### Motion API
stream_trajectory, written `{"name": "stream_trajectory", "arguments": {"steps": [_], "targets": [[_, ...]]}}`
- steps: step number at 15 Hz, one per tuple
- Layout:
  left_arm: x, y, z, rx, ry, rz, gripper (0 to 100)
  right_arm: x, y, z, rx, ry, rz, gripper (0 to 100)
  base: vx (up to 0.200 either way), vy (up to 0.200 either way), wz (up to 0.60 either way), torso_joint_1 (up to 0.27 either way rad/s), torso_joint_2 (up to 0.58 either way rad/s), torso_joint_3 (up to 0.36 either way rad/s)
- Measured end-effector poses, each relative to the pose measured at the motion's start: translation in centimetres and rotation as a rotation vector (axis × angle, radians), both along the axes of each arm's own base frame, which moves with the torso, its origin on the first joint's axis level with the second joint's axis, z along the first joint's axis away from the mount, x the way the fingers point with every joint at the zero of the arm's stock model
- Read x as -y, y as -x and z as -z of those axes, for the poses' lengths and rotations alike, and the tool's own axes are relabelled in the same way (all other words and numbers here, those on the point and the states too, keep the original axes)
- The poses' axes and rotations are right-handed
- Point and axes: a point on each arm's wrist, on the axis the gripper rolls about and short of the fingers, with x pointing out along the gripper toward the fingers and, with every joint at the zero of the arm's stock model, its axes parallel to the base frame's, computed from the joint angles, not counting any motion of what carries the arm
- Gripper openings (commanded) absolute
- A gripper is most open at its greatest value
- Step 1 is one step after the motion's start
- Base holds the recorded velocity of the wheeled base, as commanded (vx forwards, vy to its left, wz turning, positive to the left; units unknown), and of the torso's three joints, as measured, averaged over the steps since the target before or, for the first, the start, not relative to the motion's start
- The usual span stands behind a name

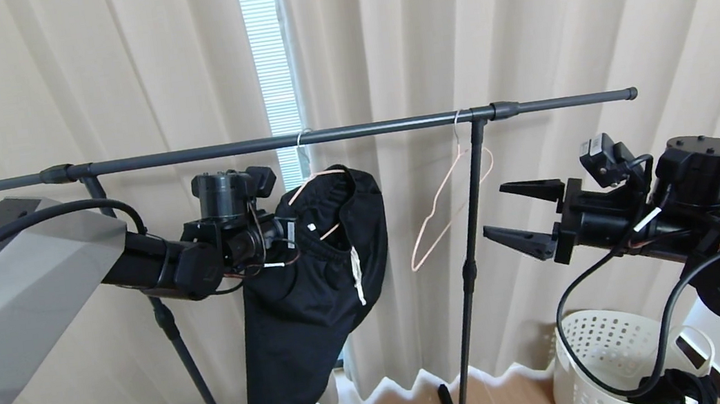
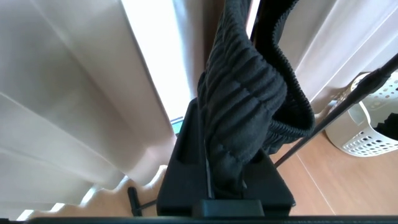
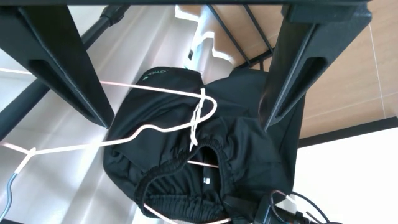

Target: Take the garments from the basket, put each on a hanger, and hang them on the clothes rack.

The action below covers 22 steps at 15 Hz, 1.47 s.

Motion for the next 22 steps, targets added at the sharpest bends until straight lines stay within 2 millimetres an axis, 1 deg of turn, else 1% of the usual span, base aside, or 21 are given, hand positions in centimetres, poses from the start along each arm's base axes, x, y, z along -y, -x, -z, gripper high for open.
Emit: {"name": "stream_trajectory", "arguments": {"steps": [1,2,5,7,9,10,11,12,14,15,16,17,19,21,22], "targets": [[0.0,0.0,0.1,-0.002,-0.001,0.001,0,0.0,0.0,0.1,-0.002,0.000,0.000,100,0.000,0.000,0.00,0.000,0.00,0.000],[0.0,0.1,0.2,-0.006,-0.003,0.000,100,0.0,-0.1,0.1,-0.004,0.000,0.000,100,0.000,0.000,0.00,0.000,0.00,0.000],[0.0,0.3,0.3,-0.013,0.000,0.000,100,0.0,-0.1,0.2,-0.004,0.001,0.000,100,0.000,0.000,0.00,0.000,0.00,0.000],[-0.3,1.3,-0.4,-0.018,0.002,-0.001,100,0.0,0.0,0.1,0.002,-0.001,0.000,100,0.000,0.000,0.00,0.000,0.00,0.000],[-0.9,3.2,-1.5,-0.022,0.000,-0.001,100,0.1,0.6,-0.6,0.054,-0.004,0.000,100,0.000,0.000,0.00,0.000,0.00,0.000],[-1.3,4.5,-2.1,-0.027,-0.001,-0.002,100,0.1,1.2,-1.1,0.082,-0.002,0.000,100,0.000,0.000,0.00,0.000,0.00,0.000],[-1.7,5.9,-2.7,-0.032,-0.002,-0.001,100,0.3,2.0,-1.7,0.105,-0.001,0.002,100,0.000,0.000,0.00,0.000,0.00,0.000],[-2.2,7.5,-3.1,-0.039,-0.004,-0.001,100,0.5,3.2,-2.8,0.140,-0.003,0.008,100,0.000,0.000,0.00,0.000,0.00,0.000],[-3.3,11.4,-3.8,-0.058,-0.008,0.005,100,1.8,6.8,-6.2,0.248,-0.012,0.040,100,0.000,0.000,0.00,0.000,0.00,0.000],[-3.7,13.0,-4.2,-0.059,-0.008,0.008,100,2.6,8.7,-7.4,0.279,-0.014,0.062,100,0.000,0.000,0.00,0.000,0.00,0.000],[-4.4,15.2,-4.5,-0.058,-0.007,0.012,100,3.4,11.1,-8.3,0.284,-0.013,0.092,100,0.000,0.000,0.00,0.000,0.00,0.000],[-5.0,17.2,-4.7,-0.058,-0.006,0.012,100,4.0,13.4,-8.5,0.264,-0.012,0.119,100,0.000,0.000,0.00,0.000,0.00,0.000],[-6.3,21.3,-4.4,-0.065,-0.007,0.011,100,4.8,17.7,-7.6,0.176,-0.006,0.159,100,0.000,0.000,0.00,0.000,0.00,0.000],[-7.5,25.1,-3.5,-0.065,-0.006,0.013,100,5.0,21.3,-5.8,0.087,-0.001,0.189,100,0.000,0.000,0.00,0.000,0.00,0.000],[-8.1,27.1,-2.8,-0.065,-0.002,0.020,100,5.0,23.1,-4.7,0.047,0.001,0.208,100,0.000,0.000,0.00,0.000,0.00,0.000]]}}
